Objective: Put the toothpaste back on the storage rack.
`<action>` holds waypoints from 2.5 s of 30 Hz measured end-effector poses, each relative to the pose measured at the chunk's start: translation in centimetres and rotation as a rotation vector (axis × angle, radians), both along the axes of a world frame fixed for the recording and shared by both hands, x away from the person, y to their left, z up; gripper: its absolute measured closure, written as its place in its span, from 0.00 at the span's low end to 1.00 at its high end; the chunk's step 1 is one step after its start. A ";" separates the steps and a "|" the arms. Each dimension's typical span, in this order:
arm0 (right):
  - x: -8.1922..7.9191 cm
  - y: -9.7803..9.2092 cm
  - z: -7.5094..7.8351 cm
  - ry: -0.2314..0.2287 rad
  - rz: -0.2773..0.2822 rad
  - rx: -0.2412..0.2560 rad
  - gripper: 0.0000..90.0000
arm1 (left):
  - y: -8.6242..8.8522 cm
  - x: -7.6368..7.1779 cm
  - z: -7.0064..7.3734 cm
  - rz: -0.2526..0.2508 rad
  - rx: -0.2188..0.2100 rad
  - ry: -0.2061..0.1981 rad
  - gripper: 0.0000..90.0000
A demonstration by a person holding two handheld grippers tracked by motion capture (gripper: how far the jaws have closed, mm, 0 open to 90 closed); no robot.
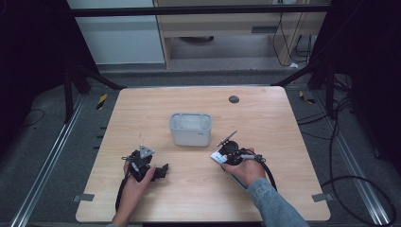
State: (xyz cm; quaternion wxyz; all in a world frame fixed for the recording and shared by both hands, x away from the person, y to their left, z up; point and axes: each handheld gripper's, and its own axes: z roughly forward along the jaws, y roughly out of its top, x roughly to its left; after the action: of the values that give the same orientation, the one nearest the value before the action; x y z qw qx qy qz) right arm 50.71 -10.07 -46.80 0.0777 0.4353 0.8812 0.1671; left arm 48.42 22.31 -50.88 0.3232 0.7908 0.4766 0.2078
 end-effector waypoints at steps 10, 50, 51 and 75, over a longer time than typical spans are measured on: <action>-0.2 -0.2 0.3 -0.023 0.007 0.004 0.82 | 0.0 0.0 0.0 -0.001 -0.001 -0.001 0.00; -0.3 -2.8 7.9 -0.316 -0.048 0.155 0.89 | 0.0 0.0 0.0 -0.001 -0.001 -0.001 0.00; -0.2 -2.9 8.1 -0.327 -0.049 0.158 0.89 | 0.0 0.0 0.0 0.000 -0.001 -0.001 0.00; 2.1 -2.8 12.8 -0.534 -0.106 0.329 0.89 | 0.0 0.1 0.0 -0.003 -0.001 -0.001 0.00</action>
State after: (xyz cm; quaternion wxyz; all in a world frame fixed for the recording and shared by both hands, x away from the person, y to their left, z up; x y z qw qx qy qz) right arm 52.82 -12.89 -33.98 0.2433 0.4282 0.7669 0.4115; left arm 48.48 22.28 -50.88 0.3242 0.7911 0.4755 0.2073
